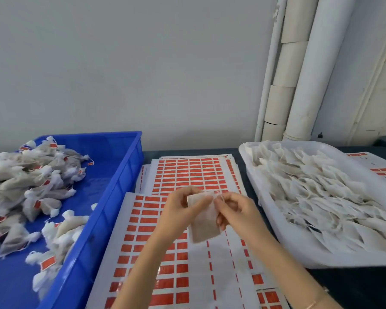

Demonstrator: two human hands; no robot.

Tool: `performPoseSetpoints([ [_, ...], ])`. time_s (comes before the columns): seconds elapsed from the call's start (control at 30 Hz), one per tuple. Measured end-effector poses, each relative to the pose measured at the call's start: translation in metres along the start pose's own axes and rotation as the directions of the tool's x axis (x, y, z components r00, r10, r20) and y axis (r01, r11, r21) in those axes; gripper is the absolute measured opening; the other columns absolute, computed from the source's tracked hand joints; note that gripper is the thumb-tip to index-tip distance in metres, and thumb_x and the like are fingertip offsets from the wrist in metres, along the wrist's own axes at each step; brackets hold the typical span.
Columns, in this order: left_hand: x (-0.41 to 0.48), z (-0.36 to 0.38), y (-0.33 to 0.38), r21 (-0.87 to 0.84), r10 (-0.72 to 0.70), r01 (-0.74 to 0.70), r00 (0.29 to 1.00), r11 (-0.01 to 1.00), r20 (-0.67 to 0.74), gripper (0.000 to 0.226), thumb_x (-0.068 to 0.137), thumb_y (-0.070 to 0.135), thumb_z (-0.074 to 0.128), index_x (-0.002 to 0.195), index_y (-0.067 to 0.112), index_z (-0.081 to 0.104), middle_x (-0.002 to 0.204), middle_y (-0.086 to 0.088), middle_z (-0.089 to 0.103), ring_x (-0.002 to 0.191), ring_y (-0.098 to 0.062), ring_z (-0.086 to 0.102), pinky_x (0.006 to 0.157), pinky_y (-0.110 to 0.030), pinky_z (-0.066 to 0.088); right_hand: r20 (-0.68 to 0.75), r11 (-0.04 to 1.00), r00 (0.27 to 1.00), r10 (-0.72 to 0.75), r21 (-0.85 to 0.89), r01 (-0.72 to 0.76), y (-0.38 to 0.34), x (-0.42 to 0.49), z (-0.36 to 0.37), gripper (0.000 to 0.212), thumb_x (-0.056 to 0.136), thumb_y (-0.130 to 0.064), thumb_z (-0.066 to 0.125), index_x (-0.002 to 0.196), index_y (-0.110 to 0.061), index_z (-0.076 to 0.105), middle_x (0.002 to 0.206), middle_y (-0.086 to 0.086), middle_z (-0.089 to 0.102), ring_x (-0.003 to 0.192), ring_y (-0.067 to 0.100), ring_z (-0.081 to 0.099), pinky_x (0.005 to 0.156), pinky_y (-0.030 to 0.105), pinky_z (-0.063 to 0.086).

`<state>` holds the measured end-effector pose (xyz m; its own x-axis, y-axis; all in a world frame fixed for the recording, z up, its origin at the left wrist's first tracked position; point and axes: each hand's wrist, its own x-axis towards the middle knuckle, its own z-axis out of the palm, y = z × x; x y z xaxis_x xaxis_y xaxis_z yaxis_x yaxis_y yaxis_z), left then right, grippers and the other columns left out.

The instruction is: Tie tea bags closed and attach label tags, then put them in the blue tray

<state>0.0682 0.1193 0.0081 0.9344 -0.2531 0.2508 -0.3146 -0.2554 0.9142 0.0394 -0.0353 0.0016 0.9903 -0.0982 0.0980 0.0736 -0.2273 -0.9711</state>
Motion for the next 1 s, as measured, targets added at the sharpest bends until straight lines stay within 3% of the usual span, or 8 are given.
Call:
performPoseSetpoints([
  [0.1, -0.004, 0.000, -0.044, 0.023, -0.114, 0.116, 0.990, 0.993, -0.079, 0.013, 0.085, 0.035, 0.068, 0.086, 0.023, 0.067, 0.077, 0.011, 0.066, 0.075, -0.005, 0.063, 0.061, -0.012, 0.049, 0.050, 0.994, 0.994, 0.096, 0.044, -0.098, 0.032, 0.014, 0.025, 0.007, 0.092, -0.019, 0.063, 0.091, -0.013, 0.066, 0.069, 0.007, 0.070, 0.062, 0.021, 0.068, 0.067, 0.036, 0.060],
  [0.23, -0.001, 0.002, -0.075, -0.053, -0.240, 0.234, 0.954, 0.971, -0.179, 0.016, 0.090, 0.029, 0.064, 0.101, 0.019, 0.067, 0.095, 0.004, 0.068, 0.092, -0.011, 0.064, 0.063, -0.011, 0.049, 0.044, 0.983, 0.988, 0.149, 0.099, -0.153, 0.051, 0.029, 0.039, 0.018, 0.087, -0.019, 0.070, 0.104, -0.023, 0.066, 0.074, 0.002, 0.073, 0.069, 0.018, 0.071, 0.063, 0.024, 0.057],
  [0.43, 0.015, 0.001, -0.083, 0.023, -0.228, 0.235, 0.960, 0.972, -0.161, 0.007, 0.092, 0.028, 0.060, 0.095, 0.034, 0.063, 0.093, 0.014, 0.065, 0.088, -0.006, 0.062, 0.059, -0.006, 0.045, -0.039, 0.995, 0.998, 0.048, 0.095, -0.045, 0.061, 0.045, 0.043, 0.021, 0.083, -0.021, 0.074, 0.104, -0.023, 0.070, 0.085, -0.005, 0.073, 0.078, 0.013, 0.070, 0.066, 0.020, 0.056],
  [0.6, 0.020, 0.002, -0.090, 0.061, -0.216, 0.223, 0.972, 0.973, -0.097, 0.016, 0.093, 0.030, 0.059, 0.095, 0.045, 0.061, 0.094, 0.027, 0.063, 0.090, 0.005, 0.060, 0.065, -0.008, 0.046, -0.058, 0.993, 0.998, -0.003, 0.119, 0.010, 0.071, 0.052, 0.042, 0.012, 0.086, -0.015, 0.070, 0.096, -0.019, 0.073, 0.075, -0.003, 0.073, 0.071, 0.014, 0.070, 0.063, 0.017, 0.054],
  [0.77, 0.022, 0.003, -0.095, 0.015, -0.171, 0.175, 0.974, 0.985, -0.149, 0.010, 0.086, 0.040, 0.066, 0.094, 0.035, 0.070, 0.090, 0.021, 0.069, 0.088, 0.006, 0.062, 0.066, -0.008, 0.049, -0.010, 0.990, 0.999, -0.038, 0.137, 0.039, 0.076, 0.053, 0.043, 0.011, 0.088, -0.015, 0.067, 0.095, -0.021, 0.072, 0.075, -0.002, 0.072, 0.069, 0.017, 0.069, 0.062, 0.020, 0.055],
  [0.9, 0.023, 0.008, -0.097, 0.023, -0.130, 0.139, 0.963, 0.990, -0.238, 0.010, 0.086, 0.037, 0.068, 0.083, 0.028, 0.070, 0.078, 0.016, 0.069, 0.079, 0.002, 0.063, 0.063, -0.007, 0.048, 0.015, 0.992, 0.999, -0.044, 0.118, 0.042, 0.078, 0.052, 0.046, 0.012, 0.088, -0.016, 0.067, 0.098, -0.021, 0.072, 0.076, -0.005, 0.071, 0.070, 0.013, 0.069, 0.062, 0.019, 0.054],
  [1.0, 0.021, 0.008, -0.098, 0.011, -0.131, 0.138, 0.963, 0.990, -0.235, 0.009, 0.087, 0.036, 0.067, 0.087, 0.028, 0.070, 0.080, 0.011, 0.070, 0.080, -0.001, 0.064, 0.063, -0.009, 0.049, -0.007, 0.993, 0.999, -0.047, 0.111, 0.047, 0.078, 0.051, 0.050, 0.011, 0.087, -0.019, 0.069, 0.097, -0.023, 0.072, 0.080, -0.007, 0.072, 0.073, 0.011, 0.069, 0.060, 0.019, 0.054],
])
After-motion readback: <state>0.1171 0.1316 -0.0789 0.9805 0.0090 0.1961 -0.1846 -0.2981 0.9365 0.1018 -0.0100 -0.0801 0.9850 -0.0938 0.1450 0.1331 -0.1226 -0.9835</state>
